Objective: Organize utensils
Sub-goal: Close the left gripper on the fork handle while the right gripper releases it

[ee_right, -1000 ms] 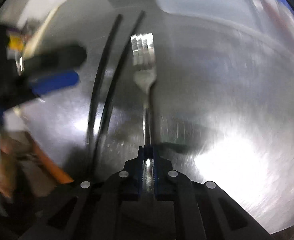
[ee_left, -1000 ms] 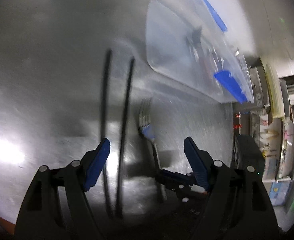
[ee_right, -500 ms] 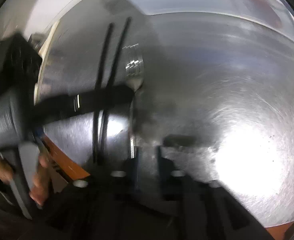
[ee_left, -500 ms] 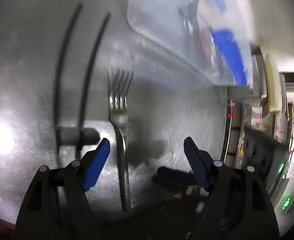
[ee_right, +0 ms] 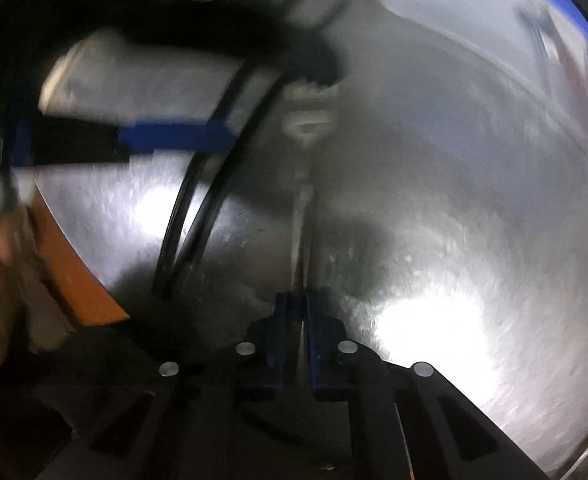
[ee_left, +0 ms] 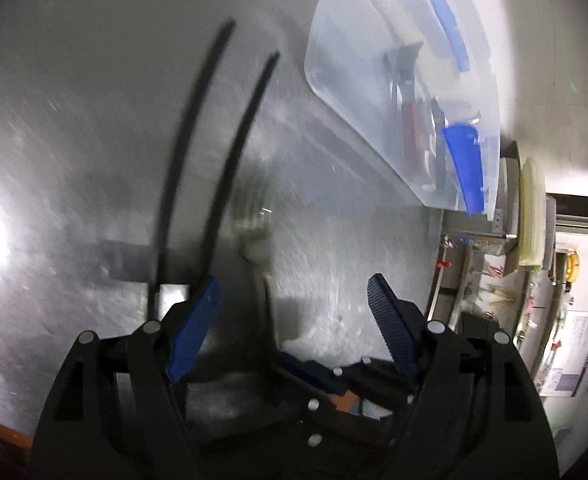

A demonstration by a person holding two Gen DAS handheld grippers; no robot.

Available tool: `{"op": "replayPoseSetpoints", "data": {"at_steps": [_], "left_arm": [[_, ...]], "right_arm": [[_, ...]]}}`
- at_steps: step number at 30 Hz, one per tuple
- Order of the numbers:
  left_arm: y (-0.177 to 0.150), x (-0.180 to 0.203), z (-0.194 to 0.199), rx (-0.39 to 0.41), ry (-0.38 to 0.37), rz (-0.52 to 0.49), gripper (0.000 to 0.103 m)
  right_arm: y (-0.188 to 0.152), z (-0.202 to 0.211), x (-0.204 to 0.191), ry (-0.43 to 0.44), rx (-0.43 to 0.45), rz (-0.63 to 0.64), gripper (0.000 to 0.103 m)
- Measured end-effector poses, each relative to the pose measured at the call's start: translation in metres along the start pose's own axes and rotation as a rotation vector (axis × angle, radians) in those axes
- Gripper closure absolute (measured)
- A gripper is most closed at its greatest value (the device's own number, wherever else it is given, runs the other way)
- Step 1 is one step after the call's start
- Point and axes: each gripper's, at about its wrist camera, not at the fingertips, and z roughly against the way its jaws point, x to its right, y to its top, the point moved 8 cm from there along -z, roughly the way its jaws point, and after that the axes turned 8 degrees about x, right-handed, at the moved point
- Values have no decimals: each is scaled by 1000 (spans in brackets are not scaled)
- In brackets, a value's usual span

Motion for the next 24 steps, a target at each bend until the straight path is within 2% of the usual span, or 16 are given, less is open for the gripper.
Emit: {"op": "replayPoseSetpoints", "data": {"at_steps": [3,4,7,9,12,14,16,20,22,24], "left_arm": [[-7,7,-11,-43,-37,16,30],[-9,8,-14,-49,-40,14,30],[-14,14,-21,-61,-43,17,30],[-13,12,-22,-56,-35,33,30],[-6,9,-16,-32,-27,35,30],[-3,9,-15,-22,17,3,30],[-4,8,-19,-35,45,-12,31],[-11,17,-39,-78,67,-44,31],[-12,23,-44,-73,88,-66,31],[-13,25,-48,-66,139,-107,47]], "right_arm": [[-5,6,12,149,-37,-114,94],[-7,7,14,178,-43,-143,102],[-9,15,19,254,-47,-201,102],[-10,17,26,182,-30,-184,102],[-10,26,20,138,9,-144,97],[-13,35,13,108,28,-93,83],[-16,43,6,117,27,-66,70],[-38,48,-14,100,26,-40,69],[-42,52,-14,92,26,-43,64],[-46,54,-16,77,25,-41,63]]}}
